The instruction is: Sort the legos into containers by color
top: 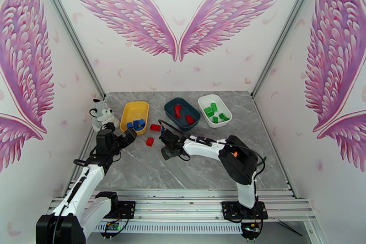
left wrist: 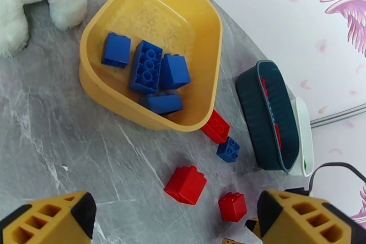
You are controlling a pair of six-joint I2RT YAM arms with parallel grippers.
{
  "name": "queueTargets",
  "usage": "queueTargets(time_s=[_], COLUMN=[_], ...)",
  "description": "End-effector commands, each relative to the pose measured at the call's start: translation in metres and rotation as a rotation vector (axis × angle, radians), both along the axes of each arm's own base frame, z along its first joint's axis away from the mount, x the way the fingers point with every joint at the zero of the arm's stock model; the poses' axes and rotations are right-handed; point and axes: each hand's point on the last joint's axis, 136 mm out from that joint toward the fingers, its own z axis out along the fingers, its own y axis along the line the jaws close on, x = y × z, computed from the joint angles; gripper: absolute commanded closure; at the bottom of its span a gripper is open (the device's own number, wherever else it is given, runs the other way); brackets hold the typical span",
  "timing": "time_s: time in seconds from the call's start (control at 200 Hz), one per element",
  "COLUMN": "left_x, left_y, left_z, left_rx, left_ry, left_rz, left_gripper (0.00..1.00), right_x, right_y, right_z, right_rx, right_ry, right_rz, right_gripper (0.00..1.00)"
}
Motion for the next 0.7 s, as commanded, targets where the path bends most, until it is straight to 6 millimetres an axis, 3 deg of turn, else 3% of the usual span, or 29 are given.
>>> queueTargets(time_s=[0.0,0.23,0.415,0.585,0.695], left_x=[0.004,0.003,0.003,0.007,0.011], left_y=[-0.005,-0.007,-0.007,-0.012,-0.019], left_z=[0.008,0.011,0.006,0.002,-0.003], left_rx=[-0.040,-0.041,-0.044,-0.060,-0.081], left_ry=[-0.043,-0.053,-0.045,-0.040,-0.029], left_rz=[-0.021,-0.030,-0.030,-0.051,-0.083], left_gripper=[0.01,0.01,0.01,0.01,0.01], right_x=[0.015,0.041,0.049,0.053,0.062], right_y=[0.000,-0.001,0.000,0.002,-0.005], right_z=[0.002,-0.009,-0.011,0.012,0.036], right_rx=[-0.066,-0.087,-0.071,-0.029,0.010], right_ry=[-0.037,-0.025,-0.019,-0.052,-0.083], right_rz=[-0.023,-0.069,-0.073,-0.072,-0.097], right_gripper=[0.27,0.35,0.51,0.68,0.72])
